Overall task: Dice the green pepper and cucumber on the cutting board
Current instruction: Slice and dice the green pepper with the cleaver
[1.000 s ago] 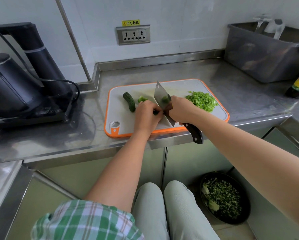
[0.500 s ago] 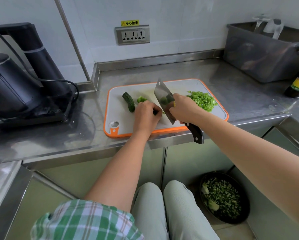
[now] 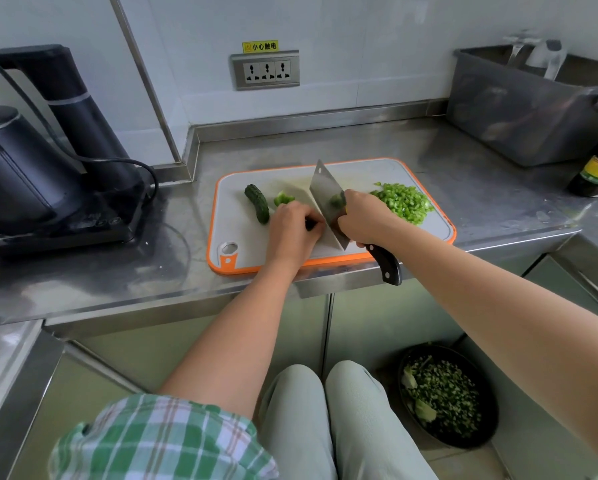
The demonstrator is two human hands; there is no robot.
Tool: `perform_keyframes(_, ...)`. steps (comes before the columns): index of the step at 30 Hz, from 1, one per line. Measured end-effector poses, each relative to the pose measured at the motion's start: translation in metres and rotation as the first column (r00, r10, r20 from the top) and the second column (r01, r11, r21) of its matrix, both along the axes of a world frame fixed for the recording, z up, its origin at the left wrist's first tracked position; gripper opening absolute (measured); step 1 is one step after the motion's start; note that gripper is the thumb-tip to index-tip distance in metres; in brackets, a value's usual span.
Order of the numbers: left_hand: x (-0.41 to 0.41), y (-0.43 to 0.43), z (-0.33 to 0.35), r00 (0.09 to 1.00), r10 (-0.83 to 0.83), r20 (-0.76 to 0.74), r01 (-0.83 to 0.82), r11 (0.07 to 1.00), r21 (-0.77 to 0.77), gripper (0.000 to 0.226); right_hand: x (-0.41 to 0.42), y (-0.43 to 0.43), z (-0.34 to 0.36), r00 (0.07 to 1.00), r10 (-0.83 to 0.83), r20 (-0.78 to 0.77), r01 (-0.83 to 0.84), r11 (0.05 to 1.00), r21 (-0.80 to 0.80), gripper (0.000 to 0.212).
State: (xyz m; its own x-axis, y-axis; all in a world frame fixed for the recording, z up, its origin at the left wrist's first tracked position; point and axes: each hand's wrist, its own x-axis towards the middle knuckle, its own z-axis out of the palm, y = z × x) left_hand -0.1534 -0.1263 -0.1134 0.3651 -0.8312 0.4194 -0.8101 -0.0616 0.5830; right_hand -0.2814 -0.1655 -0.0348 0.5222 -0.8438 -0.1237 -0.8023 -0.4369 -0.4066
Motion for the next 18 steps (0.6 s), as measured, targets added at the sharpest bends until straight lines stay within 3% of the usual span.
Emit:
perform_keyframes(5, 0.009, 0.011, 0.012, 0.997, -0.081, -0.013, 0.082, 0.995, 0.05, 0.04, -0.011, -0.01, -0.005, 0.99, -0.071, 0.119, 0.067, 0.997, 0.033, 0.009)
perform_keyframes(8, 0.021, 0.021, 0.018, 0.985, -0.124, 0.122, 0.106, 0.984, 0.145, 0.046, -0.013, -0.009, -0.004, 0.984, -0.082, 0.157, 0.075, 0.996, 0.052, 0.011)
perform_keyframes(12, 0.023, 0.03, 0.02, 0.969, -0.171, 0.177, 0.136, 0.972, 0.191, 0.036, -0.012, -0.003, -0.003, 0.988, -0.063, 0.14, 0.054, 0.996, 0.064, 0.02)
perform_keyframes(18, 0.017, 0.022, 0.017, 0.981, -0.098, 0.171, 0.071, 0.985, 0.157, 0.023, -0.012, 0.002, -0.005, 0.994, -0.01, 0.113, 0.006, 0.999, 0.04, 0.016)
